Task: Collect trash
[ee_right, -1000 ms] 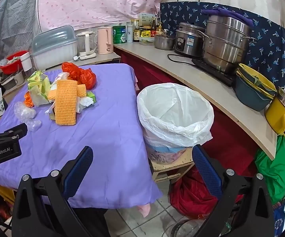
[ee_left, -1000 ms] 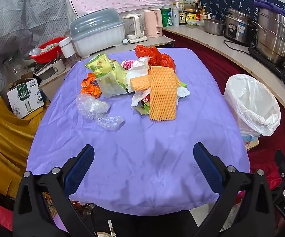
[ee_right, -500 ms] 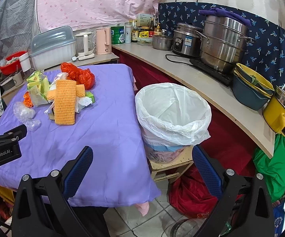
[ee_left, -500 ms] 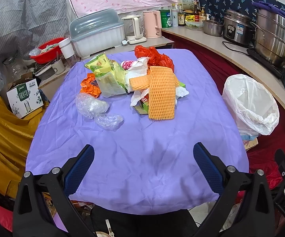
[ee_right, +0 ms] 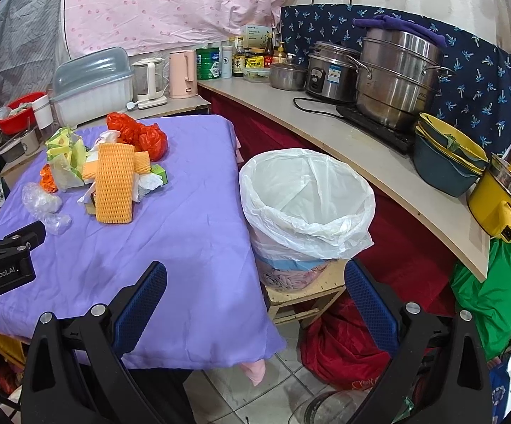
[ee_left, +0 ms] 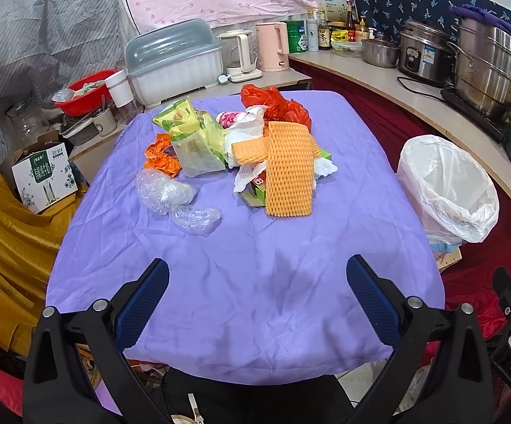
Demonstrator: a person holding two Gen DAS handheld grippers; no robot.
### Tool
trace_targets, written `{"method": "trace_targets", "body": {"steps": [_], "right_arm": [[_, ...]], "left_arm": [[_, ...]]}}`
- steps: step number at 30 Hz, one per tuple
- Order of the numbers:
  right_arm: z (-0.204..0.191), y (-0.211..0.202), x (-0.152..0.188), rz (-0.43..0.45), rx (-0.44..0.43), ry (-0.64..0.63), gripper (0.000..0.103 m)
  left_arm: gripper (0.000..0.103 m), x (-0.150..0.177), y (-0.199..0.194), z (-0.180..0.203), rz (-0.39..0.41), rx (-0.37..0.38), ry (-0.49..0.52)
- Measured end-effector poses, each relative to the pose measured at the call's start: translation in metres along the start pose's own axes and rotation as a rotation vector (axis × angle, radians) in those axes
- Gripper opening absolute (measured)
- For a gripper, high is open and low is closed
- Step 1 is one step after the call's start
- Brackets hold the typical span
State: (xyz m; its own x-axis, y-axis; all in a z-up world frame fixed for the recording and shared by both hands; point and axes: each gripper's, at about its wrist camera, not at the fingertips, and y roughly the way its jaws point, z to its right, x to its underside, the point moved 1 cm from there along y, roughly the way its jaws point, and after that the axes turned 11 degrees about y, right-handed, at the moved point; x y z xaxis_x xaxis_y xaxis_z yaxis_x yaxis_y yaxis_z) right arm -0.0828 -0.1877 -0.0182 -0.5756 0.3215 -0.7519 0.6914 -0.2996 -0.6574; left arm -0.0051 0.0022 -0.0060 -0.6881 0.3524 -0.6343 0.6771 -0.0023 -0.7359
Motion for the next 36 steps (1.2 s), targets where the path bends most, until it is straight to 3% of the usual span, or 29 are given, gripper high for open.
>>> {"method": "trace_targets", "body": {"steps": [36], "right_arm": [[0.0009,-0.0076,-0.001,0.015,0.002,0.0,0.096]], "left_arm": [[0.096,0.0025,-0.005,0.0008,0.014,0.003,-0.002]]}}
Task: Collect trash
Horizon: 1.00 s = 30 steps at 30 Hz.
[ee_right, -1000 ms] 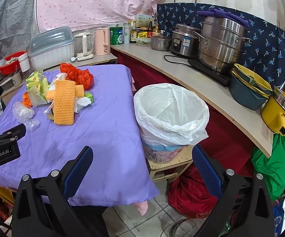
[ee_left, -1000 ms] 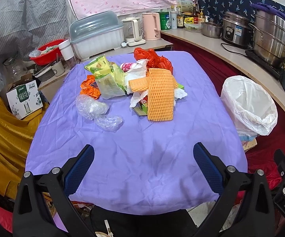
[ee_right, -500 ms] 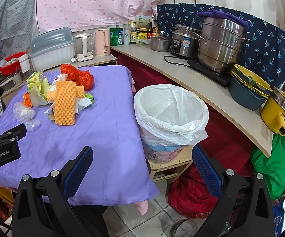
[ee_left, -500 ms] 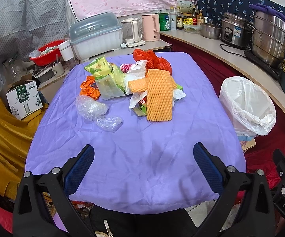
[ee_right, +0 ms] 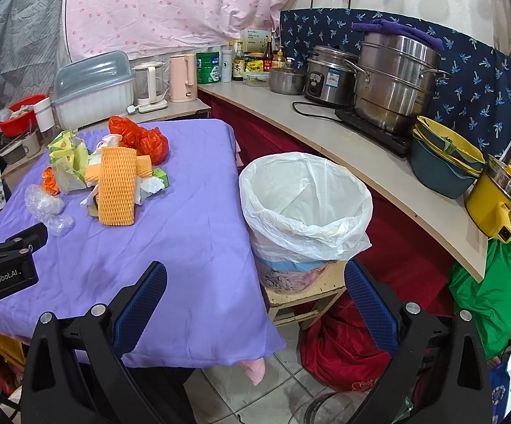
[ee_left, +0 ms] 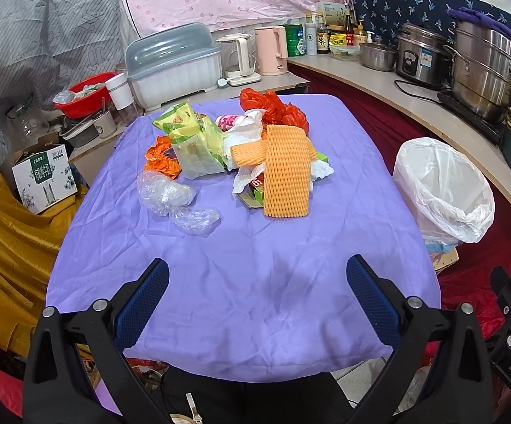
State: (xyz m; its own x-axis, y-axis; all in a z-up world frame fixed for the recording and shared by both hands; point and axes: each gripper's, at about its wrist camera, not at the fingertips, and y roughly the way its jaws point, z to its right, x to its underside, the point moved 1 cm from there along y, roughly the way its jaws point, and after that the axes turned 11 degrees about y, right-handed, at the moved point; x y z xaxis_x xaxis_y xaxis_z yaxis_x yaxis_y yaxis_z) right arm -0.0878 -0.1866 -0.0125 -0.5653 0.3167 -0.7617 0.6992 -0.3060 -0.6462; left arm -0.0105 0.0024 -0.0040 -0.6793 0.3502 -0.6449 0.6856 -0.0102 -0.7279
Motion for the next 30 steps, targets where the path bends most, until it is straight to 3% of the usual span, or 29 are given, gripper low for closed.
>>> {"method": "trace_targets", "body": {"steps": [30], "right_arm": [[-0.0043,0.0008,0.0006,-0.001,-0.003,-0.002,0.096]], "left_arm": [[0.096,0.0045,0.0022,-0.0056,-0.012,0.006,-0.01]]}}
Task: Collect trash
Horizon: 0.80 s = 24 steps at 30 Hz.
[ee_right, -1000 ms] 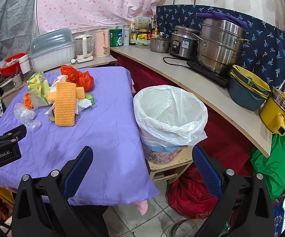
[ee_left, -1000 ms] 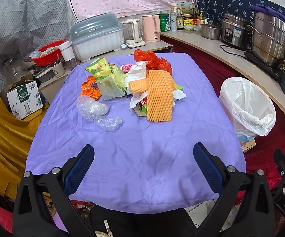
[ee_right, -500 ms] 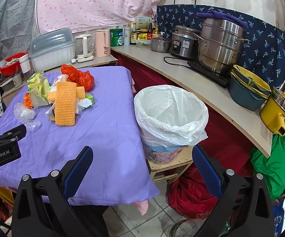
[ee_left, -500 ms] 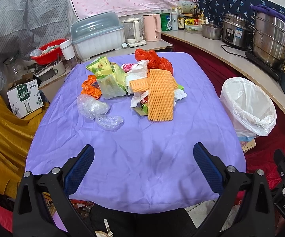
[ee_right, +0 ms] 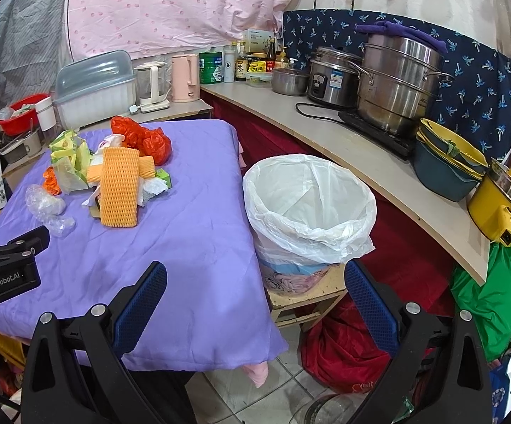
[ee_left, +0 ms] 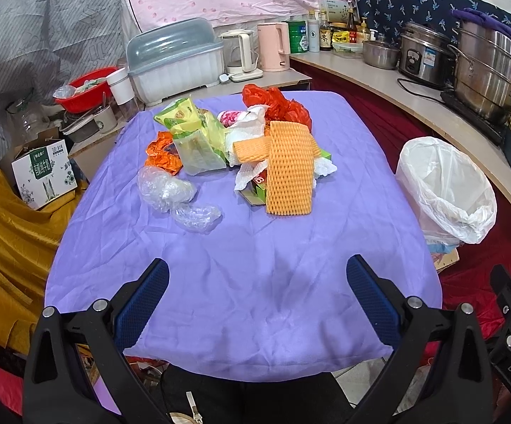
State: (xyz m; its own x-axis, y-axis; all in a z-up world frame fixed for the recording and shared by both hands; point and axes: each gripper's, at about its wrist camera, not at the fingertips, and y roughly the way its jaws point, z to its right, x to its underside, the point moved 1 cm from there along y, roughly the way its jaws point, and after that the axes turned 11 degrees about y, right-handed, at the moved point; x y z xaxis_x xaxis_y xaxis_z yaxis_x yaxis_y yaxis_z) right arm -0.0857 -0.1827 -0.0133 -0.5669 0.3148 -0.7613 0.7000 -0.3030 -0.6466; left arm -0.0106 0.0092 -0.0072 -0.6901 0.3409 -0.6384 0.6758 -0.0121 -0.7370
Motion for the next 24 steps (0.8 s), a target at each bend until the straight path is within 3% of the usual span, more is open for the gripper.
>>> {"method": "trace_targets", "body": {"steps": [11,24], "right_arm": [[-0.01,0.018,-0.008,-0.008,-0.003,0.012,0.096],[-0.045,0.071,-0.013,-0.059,-0.032,-0.004,0.096]], "left_arm": [[0.096,-0.003,0.023,-0.017,-0.035,0.012,-0.043],[0.096,-0.011,0.086,-0.086,-0.078,-0.007,-0.184]]}}
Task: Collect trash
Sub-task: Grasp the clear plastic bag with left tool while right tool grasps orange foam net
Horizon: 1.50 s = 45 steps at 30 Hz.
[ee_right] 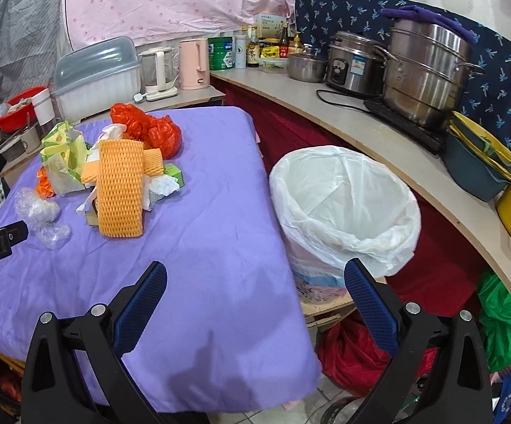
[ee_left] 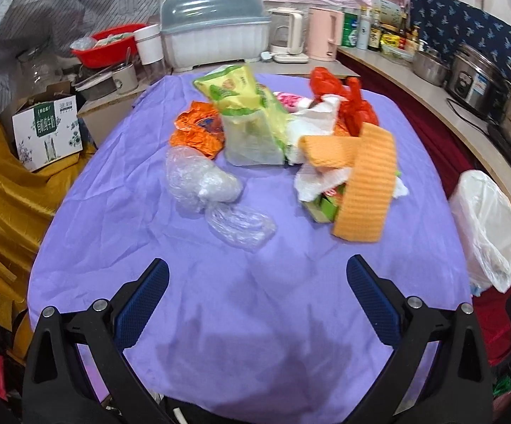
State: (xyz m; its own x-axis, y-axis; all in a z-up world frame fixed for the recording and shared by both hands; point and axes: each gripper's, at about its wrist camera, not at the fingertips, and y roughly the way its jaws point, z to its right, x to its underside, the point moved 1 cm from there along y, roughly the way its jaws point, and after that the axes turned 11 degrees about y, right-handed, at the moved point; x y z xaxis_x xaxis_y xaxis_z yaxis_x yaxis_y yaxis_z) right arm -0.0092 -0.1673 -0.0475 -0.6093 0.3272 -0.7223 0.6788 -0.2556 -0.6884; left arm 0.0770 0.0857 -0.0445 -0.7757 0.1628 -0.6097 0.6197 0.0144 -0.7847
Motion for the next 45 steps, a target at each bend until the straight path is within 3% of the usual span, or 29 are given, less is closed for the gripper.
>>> {"method": "trace_targets", "body": {"steps": [10,14,19,23,24,29,32,36,40,45], "right_arm": [[-0.058,0.047,-0.015,-0.048,-0.077,-0.015,0.096],[-0.083,0.063,-0.019,-0.06,-0.098,-0.033,0.096],[-0.109,0.083,-0.028,-0.076,-0.136,-0.033,0.096],[-0.129,0.098,-0.033,-0.085,-0.171,-0.026,0.096],[-0.134,0.102,-0.035,-0.086,-0.176,-0.03,0.096],[-0.156,0.115,-0.039,-0.084,-0.194,-0.047,0.093],[-0.162,0.124,-0.042,-0.092,-0.202,-0.039,0.083],[-0.166,0.131,-0.043,-0.113,-0.216,-0.028,0.055],[-0.165,0.13,-0.04,-0.126,-0.237,-0.012,0.024],[-0.157,0.111,-0.044,-0.098,-0.263,0.008,0.005]], "left_arm": [[0.096,-0.039,0.069,-0.045,-0.018,0.007,-0.071],[0.096,-0.048,0.101,-0.06,-0.061,0.005,-0.111],[0.095,-0.052,0.116,-0.065,-0.065,0.019,-0.125],[0.072,-0.054,0.12,-0.067,-0.06,0.05,-0.125],[0.061,-0.054,0.121,-0.067,-0.063,0.061,-0.124],[0.038,-0.051,0.119,-0.064,-0.065,0.12,-0.119],[0.027,-0.051,0.116,-0.06,-0.058,0.141,-0.104],[0.017,-0.051,0.11,-0.058,-0.047,0.169,-0.1],[0.014,-0.051,0.1,-0.057,-0.025,0.187,-0.092],[0.013,-0.053,0.077,-0.054,0.017,0.195,-0.076]]}}
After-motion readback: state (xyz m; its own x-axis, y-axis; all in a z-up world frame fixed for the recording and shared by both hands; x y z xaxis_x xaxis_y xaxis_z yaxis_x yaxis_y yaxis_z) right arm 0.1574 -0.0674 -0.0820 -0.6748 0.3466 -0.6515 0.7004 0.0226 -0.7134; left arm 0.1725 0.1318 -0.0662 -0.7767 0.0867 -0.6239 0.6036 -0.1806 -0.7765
